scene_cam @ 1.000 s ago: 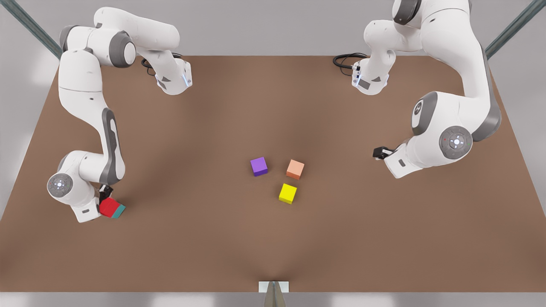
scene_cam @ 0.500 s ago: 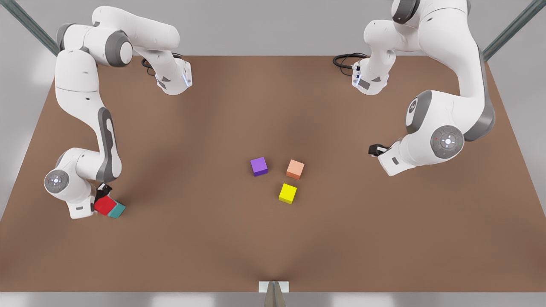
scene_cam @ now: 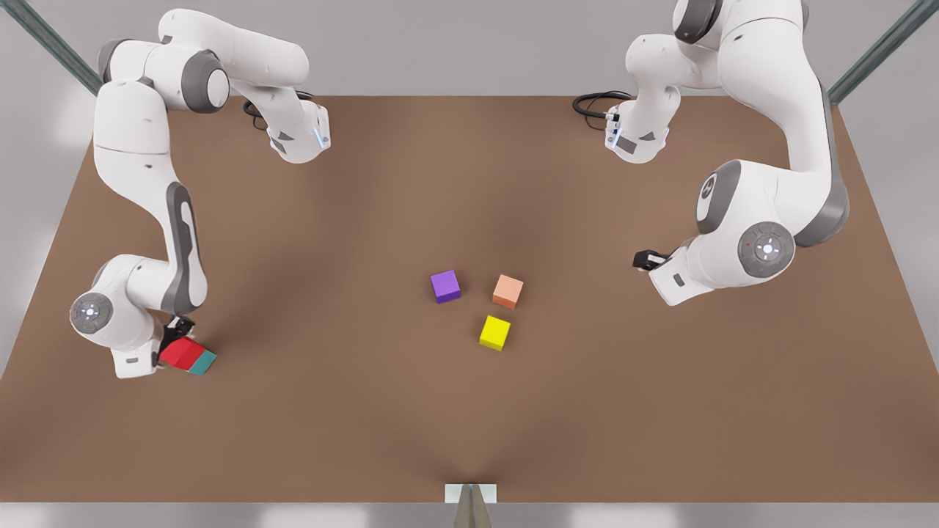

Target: Pick up red wooden cube and pass to hand red wooden cube and place in blue wooden cube

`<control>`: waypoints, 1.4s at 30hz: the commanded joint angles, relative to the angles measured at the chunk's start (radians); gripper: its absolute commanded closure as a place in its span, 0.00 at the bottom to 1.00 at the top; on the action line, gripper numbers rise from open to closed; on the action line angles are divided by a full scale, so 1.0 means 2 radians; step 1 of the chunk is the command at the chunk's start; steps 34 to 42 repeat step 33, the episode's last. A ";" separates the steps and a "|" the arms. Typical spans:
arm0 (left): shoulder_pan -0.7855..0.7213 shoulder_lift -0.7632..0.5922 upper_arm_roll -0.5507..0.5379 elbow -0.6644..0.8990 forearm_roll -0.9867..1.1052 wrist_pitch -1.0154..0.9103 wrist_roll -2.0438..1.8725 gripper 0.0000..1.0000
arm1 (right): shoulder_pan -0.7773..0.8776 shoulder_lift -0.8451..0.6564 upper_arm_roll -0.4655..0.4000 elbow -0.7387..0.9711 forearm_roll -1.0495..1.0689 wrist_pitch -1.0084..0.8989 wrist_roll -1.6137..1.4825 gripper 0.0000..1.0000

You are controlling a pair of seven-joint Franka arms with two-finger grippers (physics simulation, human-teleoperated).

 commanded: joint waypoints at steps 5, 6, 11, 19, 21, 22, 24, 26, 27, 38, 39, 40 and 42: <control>-0.001 -0.001 0.000 0.000 0.000 0.000 -0.003 0.00 | 0.004 -0.011 0.004 0.004 0.022 -0.054 0.010 0.00; -0.001 0.000 0.000 0.000 0.000 0.000 -0.003 0.00 | 0.004 -0.014 0.005 0.004 0.022 -0.061 0.011 0.00; 0.000 -0.001 0.000 0.000 0.000 0.000 -0.003 0.00 | 0.014 -0.052 0.008 0.008 0.041 -0.119 0.014 0.00; 0.000 0.000 0.000 0.004 0.000 -0.001 -0.003 0.00 | 0.022 -0.080 0.004 0.150 0.106 -0.283 0.286 0.00; -0.002 0.000 -0.001 0.004 0.000 -0.001 -0.003 0.00 | 0.023 -0.083 0.001 0.156 0.100 -0.323 0.441 0.00; -0.002 0.000 -0.001 0.004 0.000 -0.001 -0.003 0.00 | 0.025 -0.083 -0.001 0.169 0.088 -0.351 0.477 0.00; -0.001 0.000 -0.001 0.004 0.000 -0.001 -0.003 0.00 | 0.028 -0.085 -0.001 0.222 0.046 -0.461 0.530 0.00; -0.002 0.000 -0.001 0.004 0.000 0.000 -0.004 0.00 | 0.025 -0.158 0.021 0.189 0.027 -0.470 0.573 0.00; -0.001 0.000 -0.001 0.004 0.000 -0.001 -0.004 0.00 | 0.025 -0.192 0.031 0.161 0.021 -0.470 0.590 0.00; -0.002 0.007 -0.001 0.003 -0.002 -0.001 -0.004 0.00 | 0.015 -0.257 0.053 0.085 0.027 -0.430 0.606 0.00; -0.002 0.007 -0.001 0.003 -0.002 -0.001 -0.004 0.00 | 0.015 -0.257 0.053 0.085 0.027 -0.430 0.606 0.00; -0.002 0.007 -0.001 0.003 -0.002 -0.001 -0.004 0.00 | 0.015 -0.257 0.053 0.085 0.027 -0.430 0.606 0.00; -0.002 0.007 -0.001 0.003 -0.002 -0.001 -0.004 0.00 | 0.015 -0.257 0.053 0.085 0.027 -0.430 0.606 0.00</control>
